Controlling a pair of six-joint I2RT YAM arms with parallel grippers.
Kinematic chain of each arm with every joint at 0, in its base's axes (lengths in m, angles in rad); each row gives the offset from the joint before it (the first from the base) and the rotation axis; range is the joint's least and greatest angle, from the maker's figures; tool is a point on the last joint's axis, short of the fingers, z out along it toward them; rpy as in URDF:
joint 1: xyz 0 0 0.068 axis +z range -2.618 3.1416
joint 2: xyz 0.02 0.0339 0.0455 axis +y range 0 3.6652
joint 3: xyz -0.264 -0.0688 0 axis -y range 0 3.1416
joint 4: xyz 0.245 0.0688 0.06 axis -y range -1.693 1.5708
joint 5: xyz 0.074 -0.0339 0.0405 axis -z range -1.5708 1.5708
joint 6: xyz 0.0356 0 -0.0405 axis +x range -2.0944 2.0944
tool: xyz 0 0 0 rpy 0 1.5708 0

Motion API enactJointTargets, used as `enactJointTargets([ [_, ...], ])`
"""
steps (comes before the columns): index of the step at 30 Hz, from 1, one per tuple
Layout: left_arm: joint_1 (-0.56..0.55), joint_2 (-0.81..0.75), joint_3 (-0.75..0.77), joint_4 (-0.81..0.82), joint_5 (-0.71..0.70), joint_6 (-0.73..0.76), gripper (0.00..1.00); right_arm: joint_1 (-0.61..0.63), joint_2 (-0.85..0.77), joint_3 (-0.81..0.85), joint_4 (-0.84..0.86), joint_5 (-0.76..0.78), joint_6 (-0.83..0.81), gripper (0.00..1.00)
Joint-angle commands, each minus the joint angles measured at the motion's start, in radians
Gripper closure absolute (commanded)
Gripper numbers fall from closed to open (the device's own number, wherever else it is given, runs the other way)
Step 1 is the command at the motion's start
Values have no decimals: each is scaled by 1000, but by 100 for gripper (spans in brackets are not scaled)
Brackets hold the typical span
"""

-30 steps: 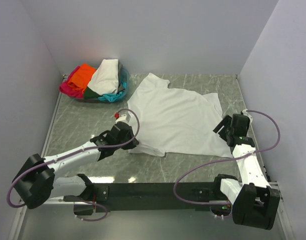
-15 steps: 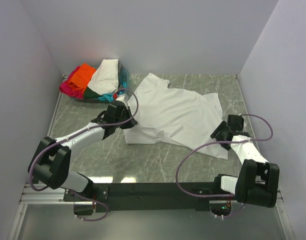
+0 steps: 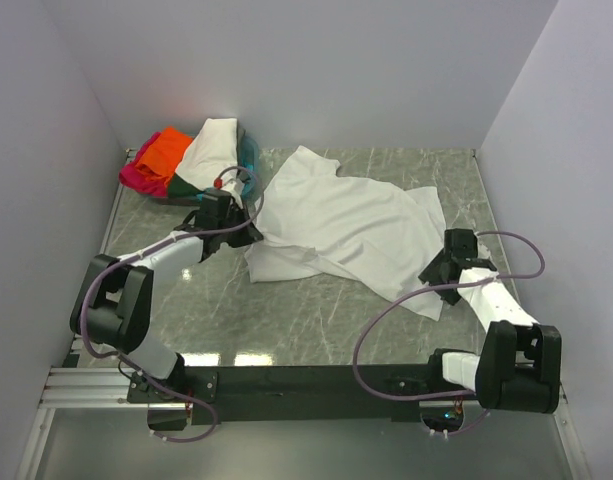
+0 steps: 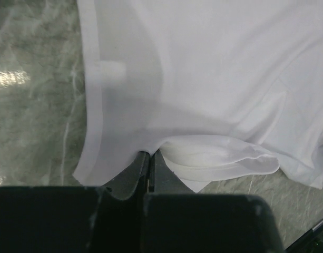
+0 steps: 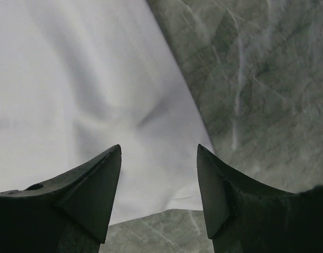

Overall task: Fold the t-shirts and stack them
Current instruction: Fold the tshirt

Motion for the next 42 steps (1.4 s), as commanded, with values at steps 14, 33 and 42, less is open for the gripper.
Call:
enactJointTargets([
  [14,49,-26,29,74,125,22,99,320,-37,40,-321,181,258,36],
  [33,53,-74,0,88,164,22,99,326,26,-10,-305,205,307,42],
  [42,55,-87,-6,89,174,24,99,326,84,-6,-279,193,298,88],
])
